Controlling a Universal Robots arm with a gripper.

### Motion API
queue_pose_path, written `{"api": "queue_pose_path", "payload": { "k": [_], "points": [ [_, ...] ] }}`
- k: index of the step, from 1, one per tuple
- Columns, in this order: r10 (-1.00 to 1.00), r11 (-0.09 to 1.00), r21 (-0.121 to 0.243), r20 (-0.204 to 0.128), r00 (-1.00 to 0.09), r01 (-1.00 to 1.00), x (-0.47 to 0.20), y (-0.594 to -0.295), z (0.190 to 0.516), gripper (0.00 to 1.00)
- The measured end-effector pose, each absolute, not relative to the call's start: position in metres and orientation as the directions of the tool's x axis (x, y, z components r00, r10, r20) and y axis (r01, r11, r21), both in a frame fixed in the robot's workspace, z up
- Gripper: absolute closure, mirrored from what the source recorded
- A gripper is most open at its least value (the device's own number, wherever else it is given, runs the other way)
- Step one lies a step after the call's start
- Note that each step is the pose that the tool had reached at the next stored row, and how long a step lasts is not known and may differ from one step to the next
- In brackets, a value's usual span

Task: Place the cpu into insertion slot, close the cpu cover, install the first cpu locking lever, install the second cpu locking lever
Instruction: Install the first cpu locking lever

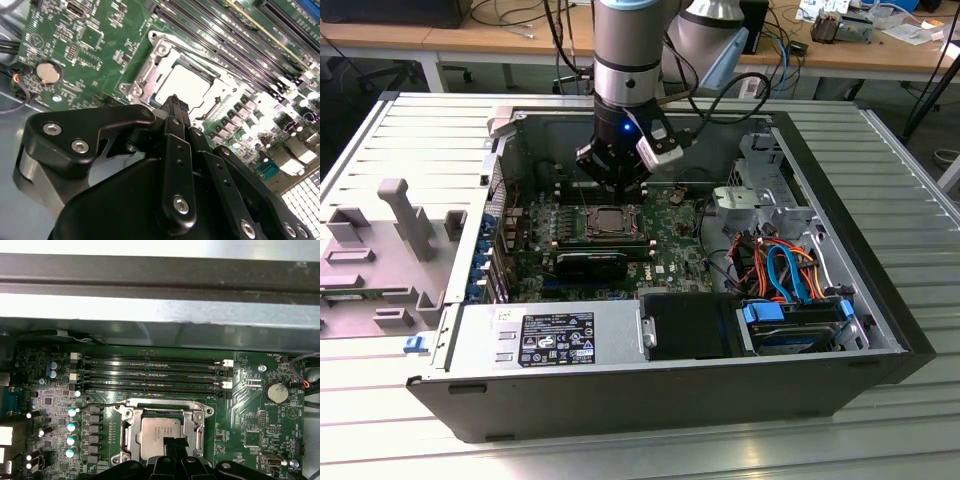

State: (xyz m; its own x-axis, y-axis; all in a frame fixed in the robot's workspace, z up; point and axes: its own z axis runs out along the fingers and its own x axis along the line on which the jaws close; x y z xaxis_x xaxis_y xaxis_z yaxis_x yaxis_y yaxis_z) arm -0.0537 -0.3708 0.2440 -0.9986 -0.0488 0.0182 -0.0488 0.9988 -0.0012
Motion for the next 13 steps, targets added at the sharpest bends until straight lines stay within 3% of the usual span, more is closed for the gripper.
{"api": "queue_pose_path", "payload": {
  "k": [13],
  "points": [
    [-0.049, 0.998, 0.026, -0.007, -0.999, -0.049, -0.096, -0.371, 0.251, 0.89]
  ]
}}
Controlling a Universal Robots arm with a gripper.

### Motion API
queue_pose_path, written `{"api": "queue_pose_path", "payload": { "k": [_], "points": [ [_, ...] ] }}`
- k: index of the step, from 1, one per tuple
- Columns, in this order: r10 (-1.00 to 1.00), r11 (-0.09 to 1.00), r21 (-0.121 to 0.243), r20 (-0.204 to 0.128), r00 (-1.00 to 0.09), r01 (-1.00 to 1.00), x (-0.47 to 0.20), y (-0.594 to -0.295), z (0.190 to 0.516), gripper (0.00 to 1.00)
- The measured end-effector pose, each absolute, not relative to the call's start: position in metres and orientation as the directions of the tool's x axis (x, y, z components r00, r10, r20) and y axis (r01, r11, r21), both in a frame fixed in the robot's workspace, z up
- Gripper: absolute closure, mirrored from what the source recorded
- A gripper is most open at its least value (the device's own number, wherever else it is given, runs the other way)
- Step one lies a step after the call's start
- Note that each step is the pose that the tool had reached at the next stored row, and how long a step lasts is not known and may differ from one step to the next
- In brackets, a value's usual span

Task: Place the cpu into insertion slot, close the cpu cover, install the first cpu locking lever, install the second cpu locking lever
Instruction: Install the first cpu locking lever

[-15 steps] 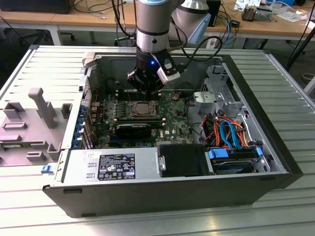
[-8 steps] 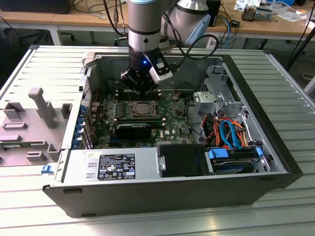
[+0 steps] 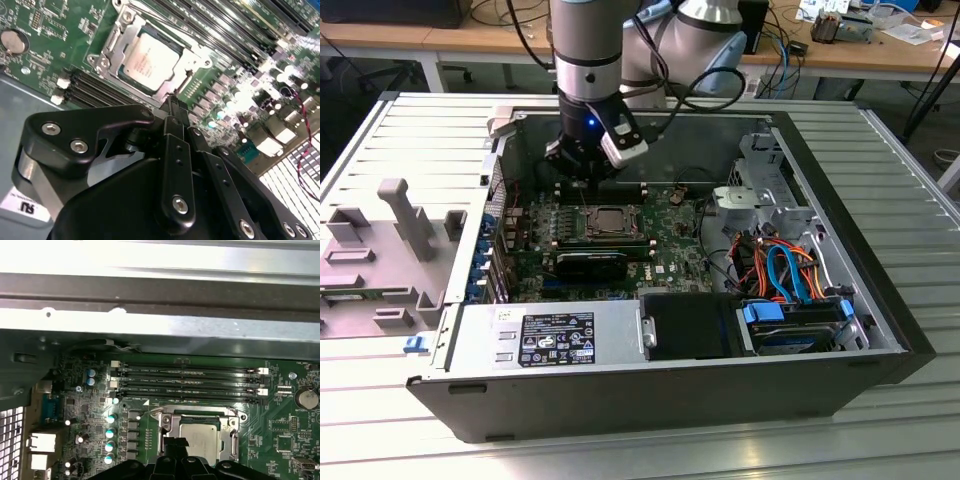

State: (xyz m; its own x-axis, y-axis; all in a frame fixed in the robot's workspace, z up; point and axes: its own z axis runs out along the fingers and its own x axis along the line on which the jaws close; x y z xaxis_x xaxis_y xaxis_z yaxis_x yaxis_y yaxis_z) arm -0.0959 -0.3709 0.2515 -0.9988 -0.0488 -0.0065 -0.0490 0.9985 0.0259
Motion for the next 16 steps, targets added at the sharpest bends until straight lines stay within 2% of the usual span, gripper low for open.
{"api": "queue_pose_path", "payload": {
  "k": [16],
  "points": [
    [-0.049, 0.998, 0.026, -0.023, -0.999, -0.05, -0.112, -0.371, 0.274, 0.89]
  ]
}}
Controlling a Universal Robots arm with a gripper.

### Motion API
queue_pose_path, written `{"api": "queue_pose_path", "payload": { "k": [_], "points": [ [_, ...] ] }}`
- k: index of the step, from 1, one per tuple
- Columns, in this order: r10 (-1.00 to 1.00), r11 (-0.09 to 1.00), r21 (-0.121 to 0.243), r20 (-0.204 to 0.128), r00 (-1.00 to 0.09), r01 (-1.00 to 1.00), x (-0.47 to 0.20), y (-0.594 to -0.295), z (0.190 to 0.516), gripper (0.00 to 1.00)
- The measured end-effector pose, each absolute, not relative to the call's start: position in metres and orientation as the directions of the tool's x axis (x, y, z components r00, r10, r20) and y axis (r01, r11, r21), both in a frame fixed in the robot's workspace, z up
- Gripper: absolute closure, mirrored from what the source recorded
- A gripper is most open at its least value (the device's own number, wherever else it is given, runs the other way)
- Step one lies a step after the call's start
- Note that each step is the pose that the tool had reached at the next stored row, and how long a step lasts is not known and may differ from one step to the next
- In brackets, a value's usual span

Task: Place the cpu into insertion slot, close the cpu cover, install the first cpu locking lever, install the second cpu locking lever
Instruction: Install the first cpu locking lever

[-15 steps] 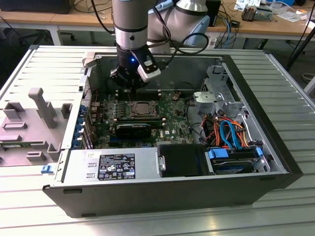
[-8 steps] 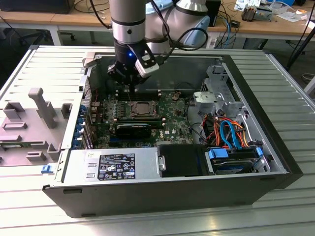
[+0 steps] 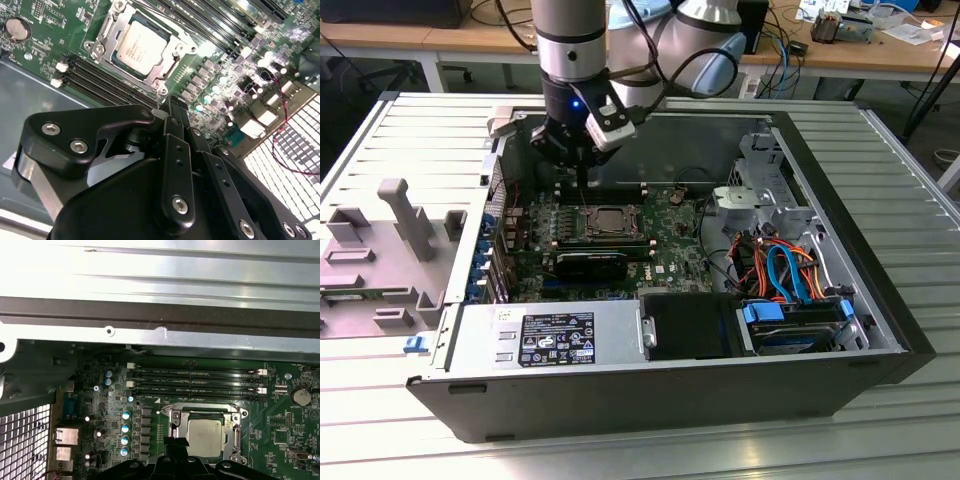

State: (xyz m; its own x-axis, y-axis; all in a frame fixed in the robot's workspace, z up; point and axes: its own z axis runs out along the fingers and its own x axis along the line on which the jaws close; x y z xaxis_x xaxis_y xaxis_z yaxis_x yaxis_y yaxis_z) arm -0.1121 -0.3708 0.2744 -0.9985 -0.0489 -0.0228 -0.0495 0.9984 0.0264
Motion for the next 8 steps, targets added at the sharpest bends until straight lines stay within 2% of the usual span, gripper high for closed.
{"api": "queue_pose_path", "payload": {
  "k": [8],
  "points": [
    [-0.049, 0.998, 0.026, -0.041, -0.998, -0.05, -0.129, -0.371, 0.281, 0.89]
  ]
}}
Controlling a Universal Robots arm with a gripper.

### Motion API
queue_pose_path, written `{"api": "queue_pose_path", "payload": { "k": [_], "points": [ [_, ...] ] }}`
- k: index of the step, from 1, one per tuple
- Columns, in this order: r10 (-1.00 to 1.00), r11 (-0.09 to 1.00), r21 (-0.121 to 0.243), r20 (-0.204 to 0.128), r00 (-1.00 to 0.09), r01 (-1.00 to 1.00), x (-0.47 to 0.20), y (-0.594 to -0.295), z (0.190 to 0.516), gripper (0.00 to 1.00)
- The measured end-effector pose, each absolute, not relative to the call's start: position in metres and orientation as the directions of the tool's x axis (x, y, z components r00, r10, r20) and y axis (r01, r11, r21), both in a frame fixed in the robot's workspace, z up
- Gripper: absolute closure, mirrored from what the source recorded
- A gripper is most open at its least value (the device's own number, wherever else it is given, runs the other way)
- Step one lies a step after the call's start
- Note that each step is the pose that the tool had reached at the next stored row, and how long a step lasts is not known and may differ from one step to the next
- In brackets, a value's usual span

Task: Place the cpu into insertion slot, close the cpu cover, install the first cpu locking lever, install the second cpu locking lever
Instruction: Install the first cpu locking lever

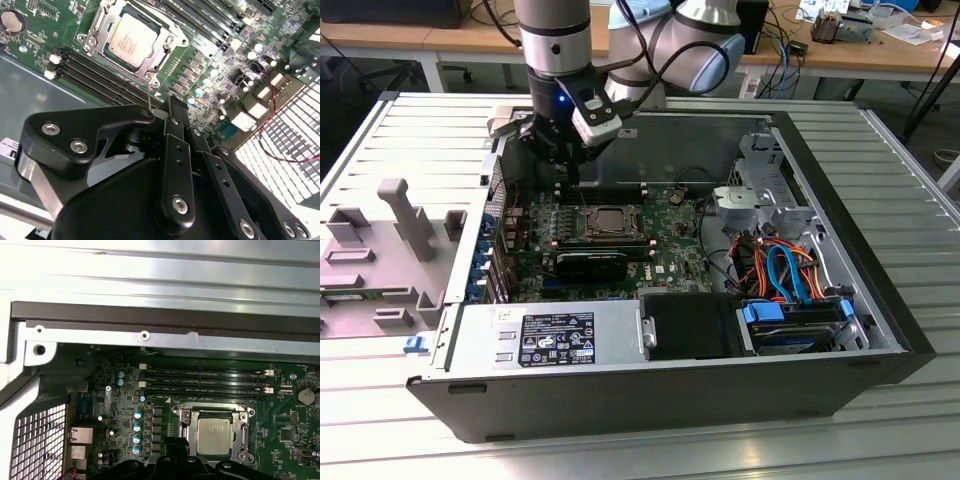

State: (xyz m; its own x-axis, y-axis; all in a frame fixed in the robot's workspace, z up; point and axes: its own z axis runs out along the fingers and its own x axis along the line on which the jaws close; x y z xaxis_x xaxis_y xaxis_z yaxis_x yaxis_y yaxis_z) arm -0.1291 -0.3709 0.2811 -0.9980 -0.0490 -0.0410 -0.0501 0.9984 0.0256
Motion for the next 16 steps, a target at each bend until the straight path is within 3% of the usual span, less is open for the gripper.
{"api": "queue_pose_path", "payload": {
  "k": [16],
  "points": [
    [-0.049, 0.998, 0.027, -0.049, -0.998, -0.05, -0.141, -0.348, 0.275, 0.89]
  ]
}}
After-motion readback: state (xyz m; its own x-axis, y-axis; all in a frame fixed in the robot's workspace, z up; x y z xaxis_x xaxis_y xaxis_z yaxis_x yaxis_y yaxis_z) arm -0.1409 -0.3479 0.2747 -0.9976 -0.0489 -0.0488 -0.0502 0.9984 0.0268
